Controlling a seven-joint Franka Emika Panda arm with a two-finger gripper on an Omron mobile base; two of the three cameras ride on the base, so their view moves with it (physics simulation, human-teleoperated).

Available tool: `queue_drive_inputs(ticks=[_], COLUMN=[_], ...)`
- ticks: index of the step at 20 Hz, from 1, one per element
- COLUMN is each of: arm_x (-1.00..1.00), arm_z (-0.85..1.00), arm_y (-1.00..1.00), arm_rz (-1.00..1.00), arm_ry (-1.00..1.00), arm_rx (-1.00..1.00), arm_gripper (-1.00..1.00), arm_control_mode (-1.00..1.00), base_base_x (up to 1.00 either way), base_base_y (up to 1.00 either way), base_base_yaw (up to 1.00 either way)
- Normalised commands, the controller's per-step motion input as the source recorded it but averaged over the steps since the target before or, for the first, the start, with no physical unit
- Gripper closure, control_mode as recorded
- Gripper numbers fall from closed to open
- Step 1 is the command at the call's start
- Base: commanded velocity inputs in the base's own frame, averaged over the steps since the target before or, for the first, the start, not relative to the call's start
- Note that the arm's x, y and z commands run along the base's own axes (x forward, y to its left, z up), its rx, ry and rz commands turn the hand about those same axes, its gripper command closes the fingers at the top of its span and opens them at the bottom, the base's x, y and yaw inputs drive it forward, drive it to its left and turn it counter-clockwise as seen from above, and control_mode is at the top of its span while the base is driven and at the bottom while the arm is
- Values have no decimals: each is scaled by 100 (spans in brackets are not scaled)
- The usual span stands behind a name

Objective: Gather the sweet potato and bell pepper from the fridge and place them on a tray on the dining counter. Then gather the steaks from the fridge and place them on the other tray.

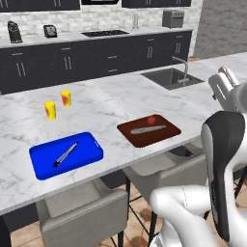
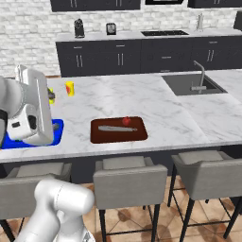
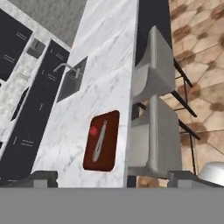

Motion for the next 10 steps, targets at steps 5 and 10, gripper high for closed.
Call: queue_drive_inputs(ticks=[5,10], arm_x=[-33,18], arm_z=[-67,-67], arm_y=[11,1], arm_rz=[4,13], arm_ry=[12,24], arm_rx=[0,0], arm_gripper=[-100,-100], arm_control_mode=[-100,-100], base_base_x=[0,0], base_base_y=[0,0], base_base_yaw=[0,0])
